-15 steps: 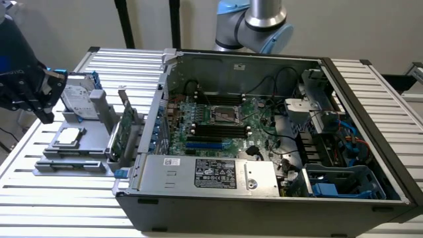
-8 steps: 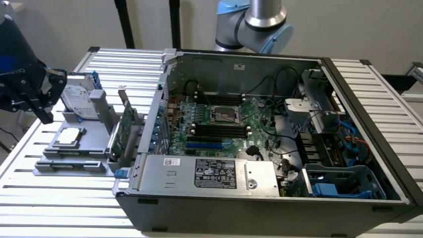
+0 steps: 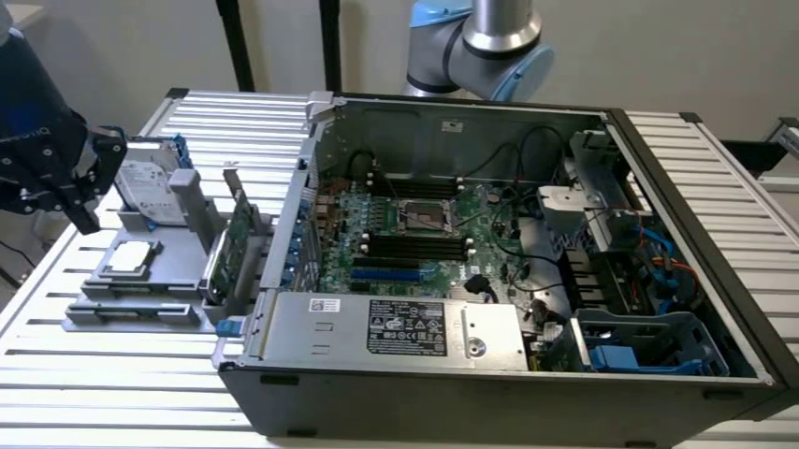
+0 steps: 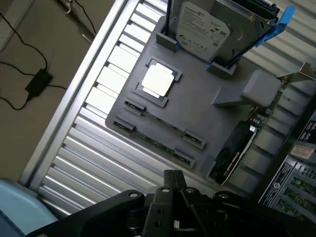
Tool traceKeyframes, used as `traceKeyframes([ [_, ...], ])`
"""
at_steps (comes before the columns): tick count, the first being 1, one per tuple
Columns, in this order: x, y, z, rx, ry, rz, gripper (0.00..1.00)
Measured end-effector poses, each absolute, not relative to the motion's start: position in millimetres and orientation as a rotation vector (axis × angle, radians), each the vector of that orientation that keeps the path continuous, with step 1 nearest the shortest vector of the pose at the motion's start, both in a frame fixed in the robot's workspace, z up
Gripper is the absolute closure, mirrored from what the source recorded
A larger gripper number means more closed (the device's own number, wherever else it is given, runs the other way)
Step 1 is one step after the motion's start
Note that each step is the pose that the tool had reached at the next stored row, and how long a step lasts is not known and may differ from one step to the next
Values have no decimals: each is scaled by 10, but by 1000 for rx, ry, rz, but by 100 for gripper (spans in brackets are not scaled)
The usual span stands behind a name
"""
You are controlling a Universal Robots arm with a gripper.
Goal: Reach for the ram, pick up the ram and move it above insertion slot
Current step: 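Pick up the ram and move it above insertion slot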
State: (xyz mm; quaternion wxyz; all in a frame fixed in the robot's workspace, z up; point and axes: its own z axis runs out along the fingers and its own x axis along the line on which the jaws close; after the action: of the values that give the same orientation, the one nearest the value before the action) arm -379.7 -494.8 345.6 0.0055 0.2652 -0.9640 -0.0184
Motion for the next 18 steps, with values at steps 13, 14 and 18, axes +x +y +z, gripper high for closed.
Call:
traceKeyframes([
  [13,-3797,-4948,3456,1180,-2895,-55,89],
  [14,-3797,-4948,3456,1206,-2884,-55,89],
  [18,-3797,-4948,3456,1308,-2837,-54,89],
])
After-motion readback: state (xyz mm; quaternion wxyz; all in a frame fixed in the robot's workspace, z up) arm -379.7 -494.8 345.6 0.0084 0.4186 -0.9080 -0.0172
